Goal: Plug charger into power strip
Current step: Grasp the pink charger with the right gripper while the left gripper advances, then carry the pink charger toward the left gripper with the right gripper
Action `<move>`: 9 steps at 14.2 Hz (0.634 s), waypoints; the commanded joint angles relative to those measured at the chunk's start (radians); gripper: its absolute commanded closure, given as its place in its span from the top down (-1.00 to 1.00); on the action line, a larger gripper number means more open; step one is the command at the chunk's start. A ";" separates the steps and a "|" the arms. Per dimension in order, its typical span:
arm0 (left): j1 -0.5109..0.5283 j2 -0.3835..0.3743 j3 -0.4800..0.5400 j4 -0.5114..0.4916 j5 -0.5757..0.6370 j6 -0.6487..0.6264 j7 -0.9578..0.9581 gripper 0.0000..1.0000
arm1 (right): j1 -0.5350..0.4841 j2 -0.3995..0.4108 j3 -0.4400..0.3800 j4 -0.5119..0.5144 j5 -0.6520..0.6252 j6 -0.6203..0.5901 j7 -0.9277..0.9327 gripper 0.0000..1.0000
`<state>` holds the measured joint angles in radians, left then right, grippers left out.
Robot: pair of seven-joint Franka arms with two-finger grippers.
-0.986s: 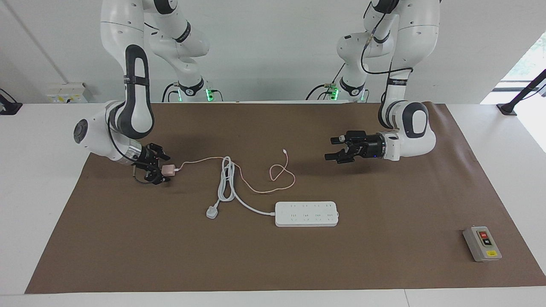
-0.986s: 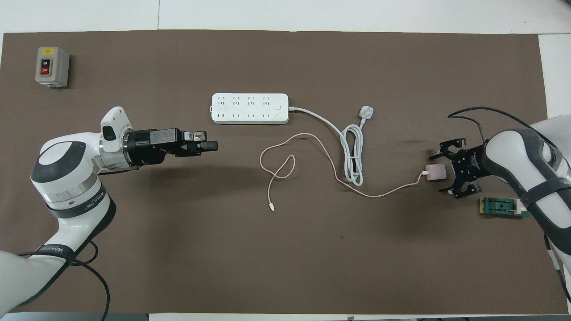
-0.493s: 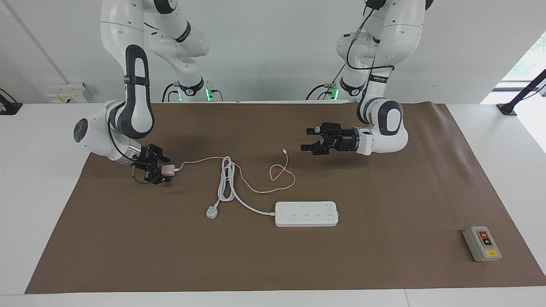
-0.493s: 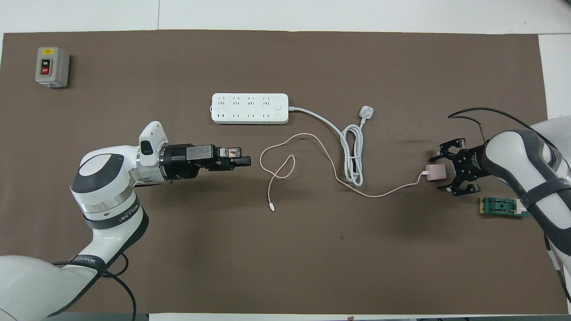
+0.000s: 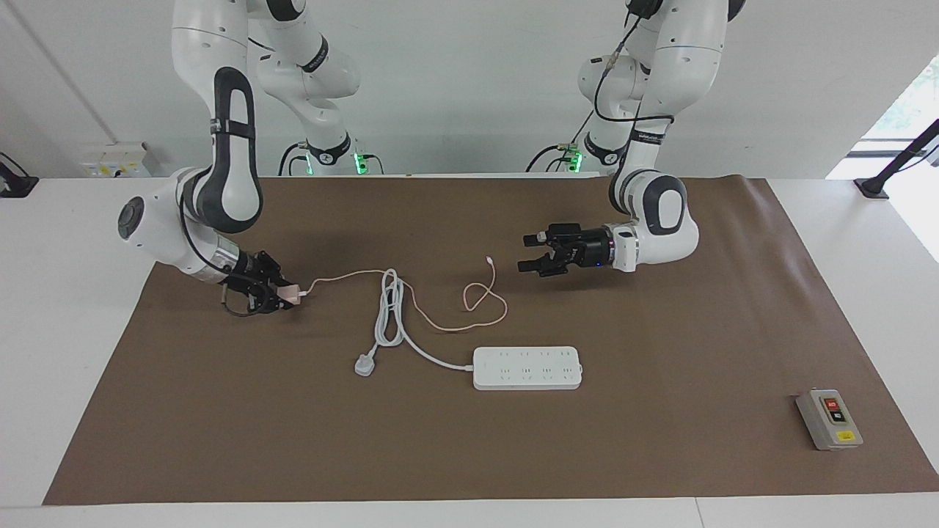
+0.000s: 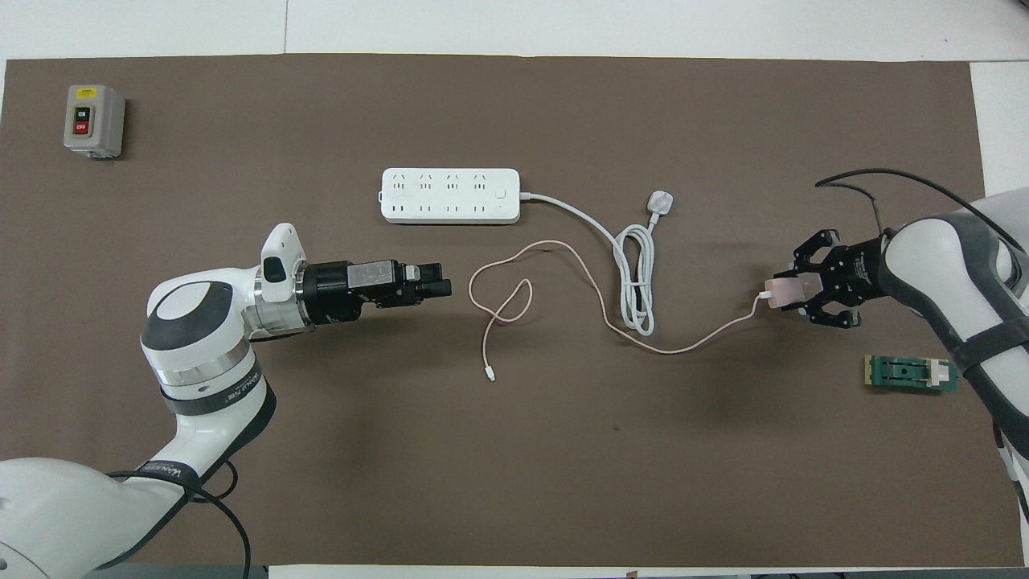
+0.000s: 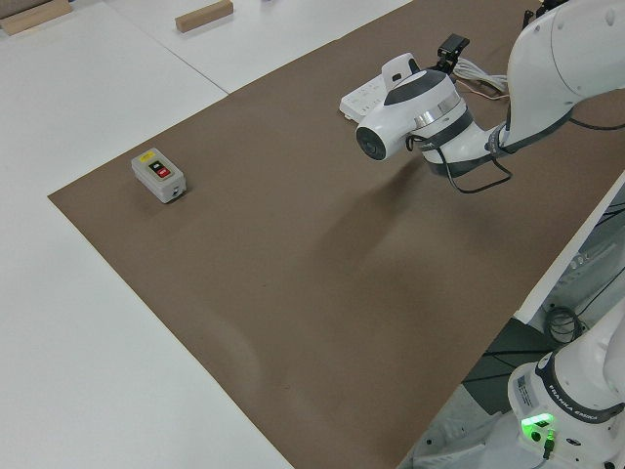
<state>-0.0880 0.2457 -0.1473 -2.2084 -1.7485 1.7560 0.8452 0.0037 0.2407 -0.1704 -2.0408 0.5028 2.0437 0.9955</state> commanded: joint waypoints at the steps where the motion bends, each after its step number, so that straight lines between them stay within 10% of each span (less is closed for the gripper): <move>1: -0.030 0.001 0.017 -0.019 -0.023 0.017 0.026 1.00 | 0.053 -0.041 0.008 0.047 0.022 -0.034 0.095 -1.00; 9: -0.039 0.017 0.017 -0.013 -0.026 0.017 0.028 1.00 | 0.237 -0.086 0.012 0.108 0.088 -0.028 0.308 -1.00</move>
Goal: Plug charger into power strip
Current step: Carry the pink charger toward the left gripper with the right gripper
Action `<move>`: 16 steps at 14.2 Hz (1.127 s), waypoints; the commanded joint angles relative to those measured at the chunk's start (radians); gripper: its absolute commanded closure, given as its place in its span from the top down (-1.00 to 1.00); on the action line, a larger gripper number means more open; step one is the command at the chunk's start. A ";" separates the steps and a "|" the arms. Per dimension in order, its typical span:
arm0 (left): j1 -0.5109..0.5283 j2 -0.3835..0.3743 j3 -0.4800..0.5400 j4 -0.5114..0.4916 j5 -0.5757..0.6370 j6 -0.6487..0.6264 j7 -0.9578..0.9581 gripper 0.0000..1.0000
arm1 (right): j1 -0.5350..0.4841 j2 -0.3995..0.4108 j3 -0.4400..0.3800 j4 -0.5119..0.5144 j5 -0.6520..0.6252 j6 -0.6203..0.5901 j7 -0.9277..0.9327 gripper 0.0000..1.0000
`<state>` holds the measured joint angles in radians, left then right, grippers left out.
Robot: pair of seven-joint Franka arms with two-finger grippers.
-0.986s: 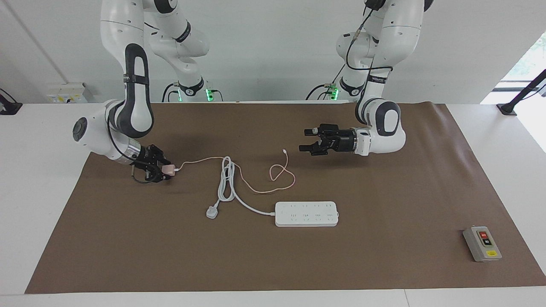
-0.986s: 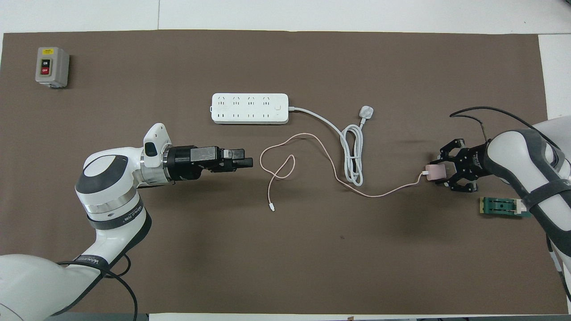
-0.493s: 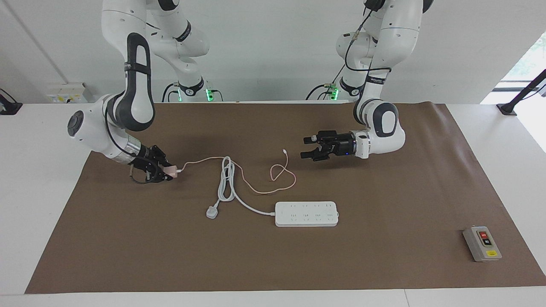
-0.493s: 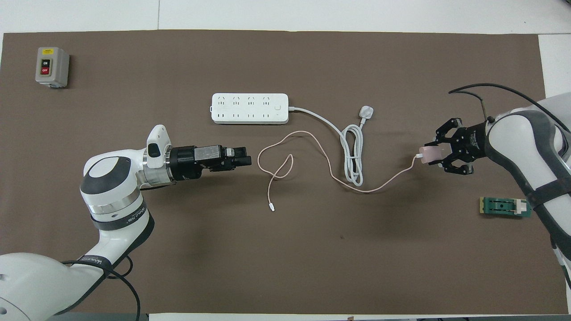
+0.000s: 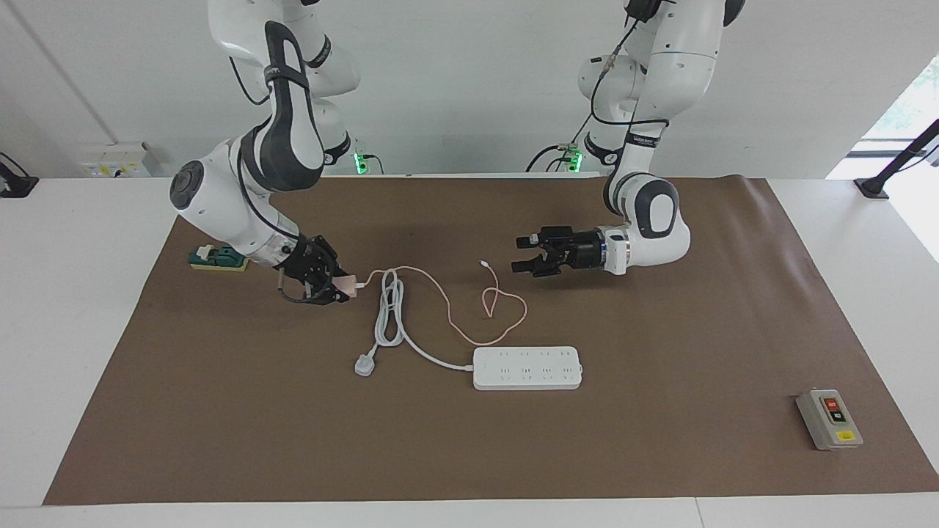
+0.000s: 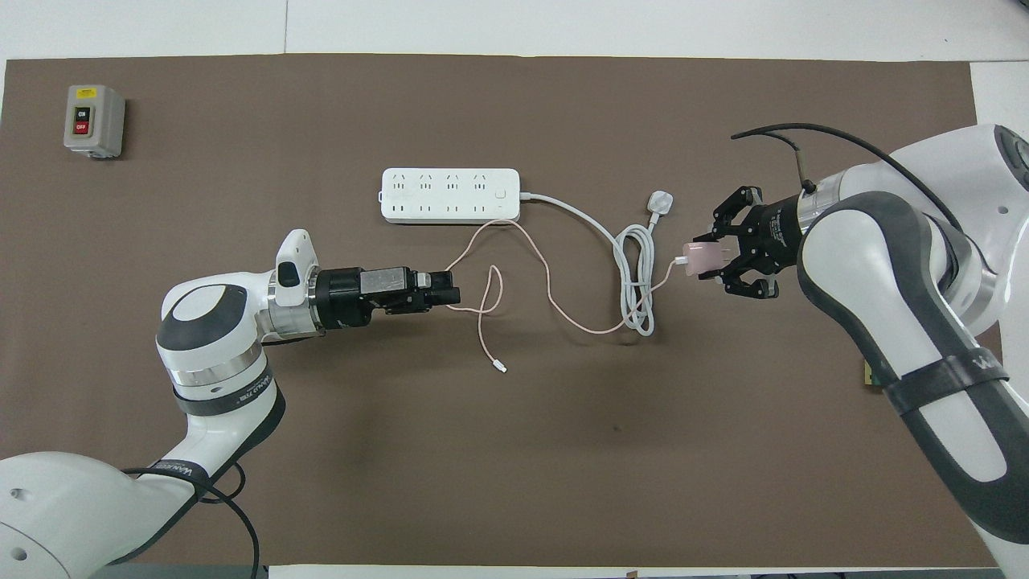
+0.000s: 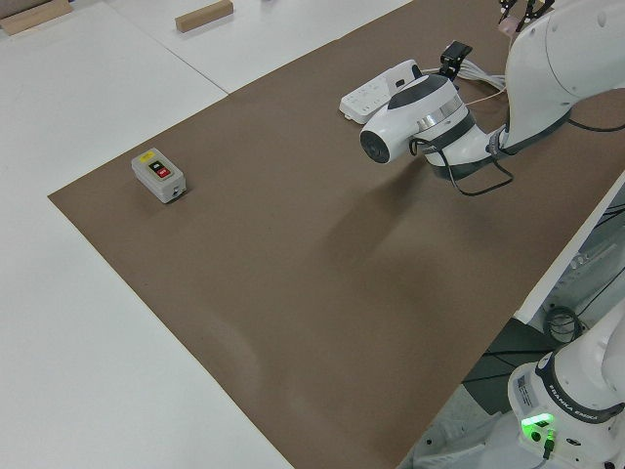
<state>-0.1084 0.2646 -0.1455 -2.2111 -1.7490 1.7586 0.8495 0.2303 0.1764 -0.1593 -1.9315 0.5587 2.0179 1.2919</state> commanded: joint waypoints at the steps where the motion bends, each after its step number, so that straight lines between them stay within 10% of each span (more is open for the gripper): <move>1: -0.019 0.005 0.015 -0.010 -0.027 0.015 0.025 1.00 | 0.026 -0.028 0.001 -0.001 0.032 0.001 0.026 -1.00; 16: -0.013 0.019 0.024 -0.004 -0.027 0.031 0.059 1.00 | 0.342 0.001 0.004 -0.011 0.193 0.289 0.210 -1.00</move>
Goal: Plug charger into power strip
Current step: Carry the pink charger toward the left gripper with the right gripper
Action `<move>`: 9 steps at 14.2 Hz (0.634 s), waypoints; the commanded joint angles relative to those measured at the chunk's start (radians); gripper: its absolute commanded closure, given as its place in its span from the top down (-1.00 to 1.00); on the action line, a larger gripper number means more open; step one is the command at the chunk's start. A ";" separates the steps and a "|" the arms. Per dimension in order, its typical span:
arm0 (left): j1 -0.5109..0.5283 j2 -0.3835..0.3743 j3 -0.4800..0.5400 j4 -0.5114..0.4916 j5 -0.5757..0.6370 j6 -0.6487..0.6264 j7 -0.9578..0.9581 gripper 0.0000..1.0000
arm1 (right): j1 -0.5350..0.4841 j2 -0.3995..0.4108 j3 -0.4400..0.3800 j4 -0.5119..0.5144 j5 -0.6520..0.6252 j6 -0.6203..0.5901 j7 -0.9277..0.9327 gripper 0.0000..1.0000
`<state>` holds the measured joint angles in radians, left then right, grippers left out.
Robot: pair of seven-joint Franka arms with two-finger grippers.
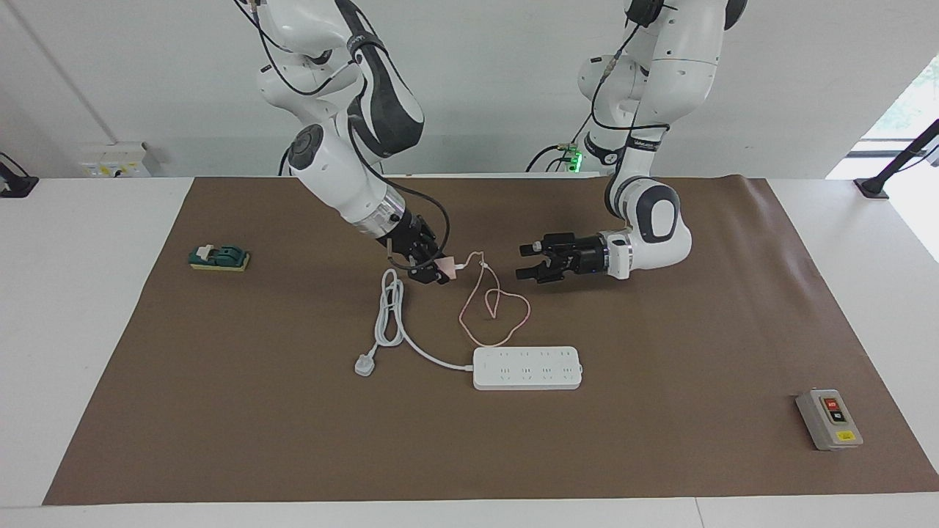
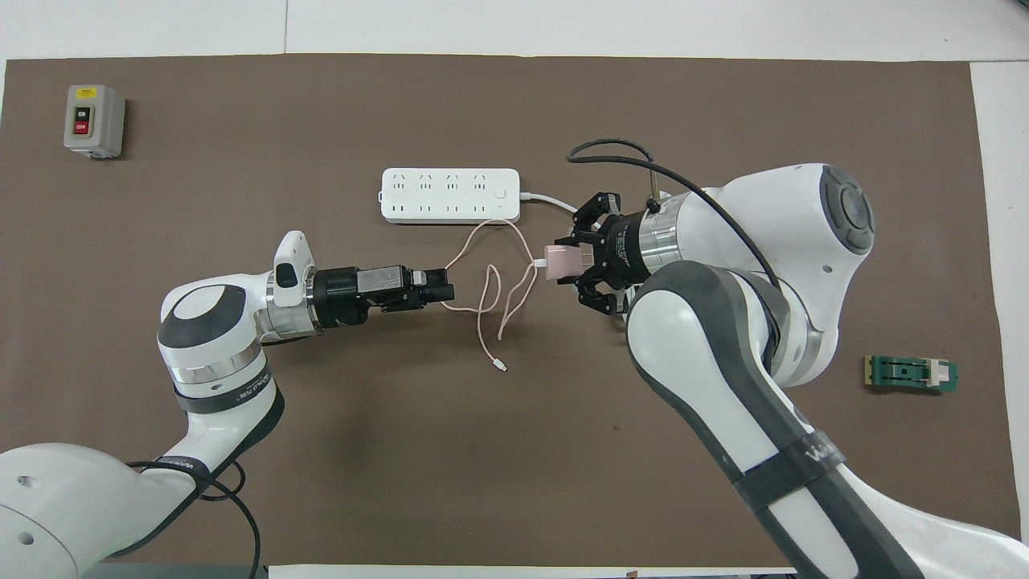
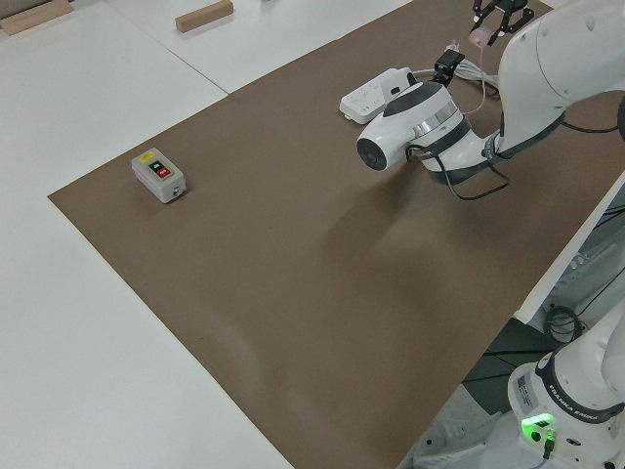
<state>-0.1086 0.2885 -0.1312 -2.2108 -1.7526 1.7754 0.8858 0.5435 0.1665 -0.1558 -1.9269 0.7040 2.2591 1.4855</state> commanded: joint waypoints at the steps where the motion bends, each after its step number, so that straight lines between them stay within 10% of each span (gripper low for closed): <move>1: -0.013 -0.006 0.010 -0.004 -0.025 0.028 0.024 1.00 | 0.038 0.021 0.002 -0.012 0.058 0.051 0.016 -1.00; 9: -0.023 -0.008 0.008 -0.006 -0.054 0.068 0.050 1.00 | 0.131 0.100 0.002 0.040 0.060 0.060 0.042 -1.00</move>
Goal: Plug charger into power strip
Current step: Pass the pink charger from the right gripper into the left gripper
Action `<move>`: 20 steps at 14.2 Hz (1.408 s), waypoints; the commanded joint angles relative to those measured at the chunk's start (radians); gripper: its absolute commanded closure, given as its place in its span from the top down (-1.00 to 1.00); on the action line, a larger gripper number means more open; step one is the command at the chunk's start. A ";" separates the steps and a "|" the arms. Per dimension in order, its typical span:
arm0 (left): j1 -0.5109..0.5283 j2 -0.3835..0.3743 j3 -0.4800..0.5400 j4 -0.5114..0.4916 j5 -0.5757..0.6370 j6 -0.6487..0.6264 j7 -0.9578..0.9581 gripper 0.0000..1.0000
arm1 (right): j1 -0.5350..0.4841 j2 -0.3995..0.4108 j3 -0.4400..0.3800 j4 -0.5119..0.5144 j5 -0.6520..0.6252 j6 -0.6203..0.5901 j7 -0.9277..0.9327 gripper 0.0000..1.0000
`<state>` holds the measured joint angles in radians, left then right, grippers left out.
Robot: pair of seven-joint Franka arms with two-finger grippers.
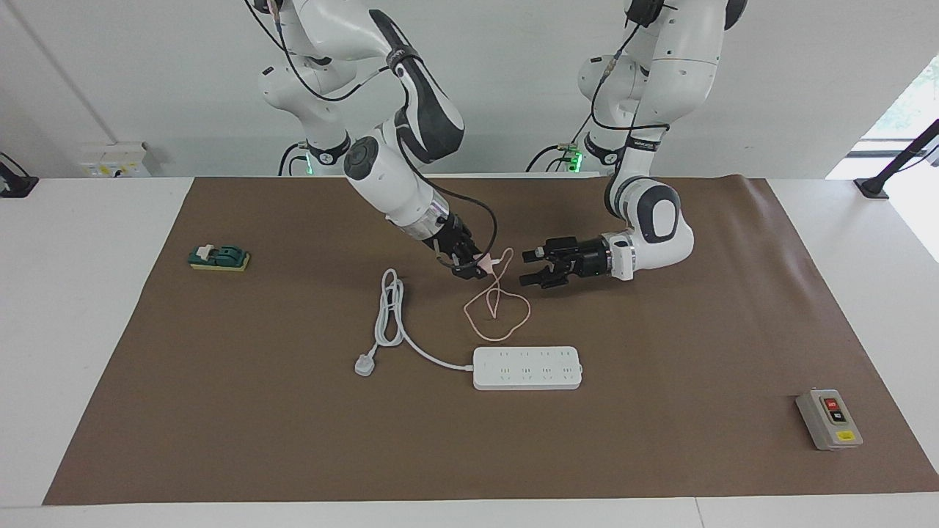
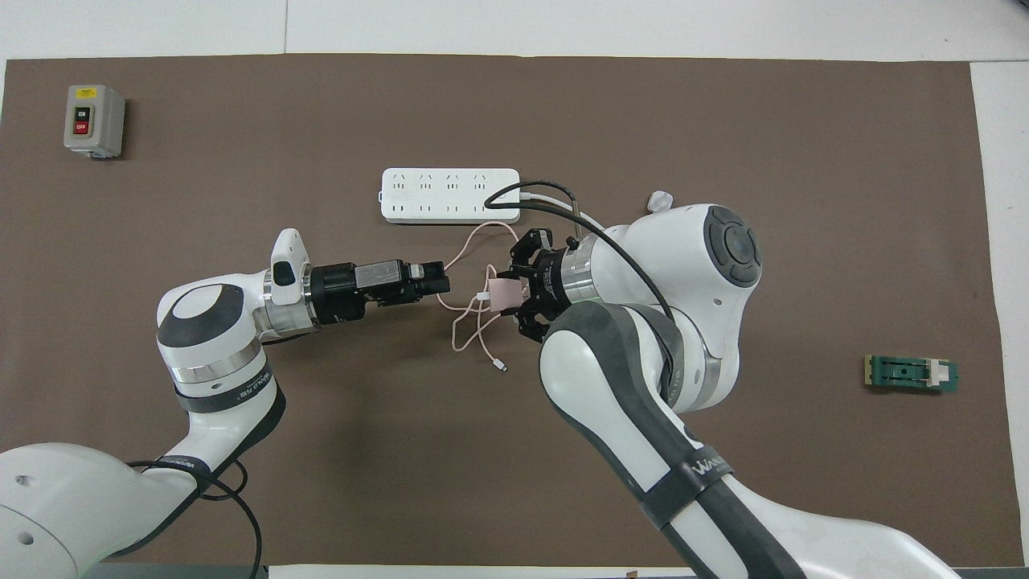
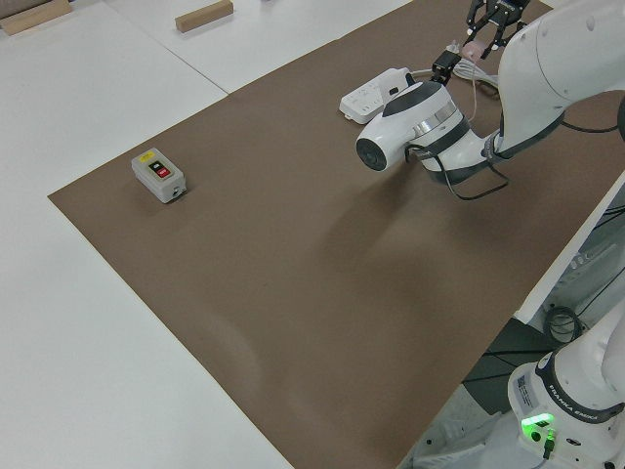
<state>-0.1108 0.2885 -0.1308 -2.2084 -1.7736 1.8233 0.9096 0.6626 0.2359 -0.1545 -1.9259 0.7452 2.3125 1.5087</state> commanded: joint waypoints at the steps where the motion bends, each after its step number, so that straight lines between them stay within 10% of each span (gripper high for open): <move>1: -0.029 -0.009 0.008 -0.008 -0.038 0.021 0.026 1.00 | 0.021 0.055 0.001 0.071 0.019 0.002 0.034 -1.00; 20: -0.027 -0.009 0.017 -0.014 -0.032 0.091 0.068 0.79 | 0.032 0.195 0.000 0.272 -0.038 -0.071 0.154 -1.00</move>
<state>-0.1267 0.2886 -0.1280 -2.2093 -1.7914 1.8782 0.9473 0.6918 0.4167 -0.1543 -1.6803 0.7260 2.2544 1.6281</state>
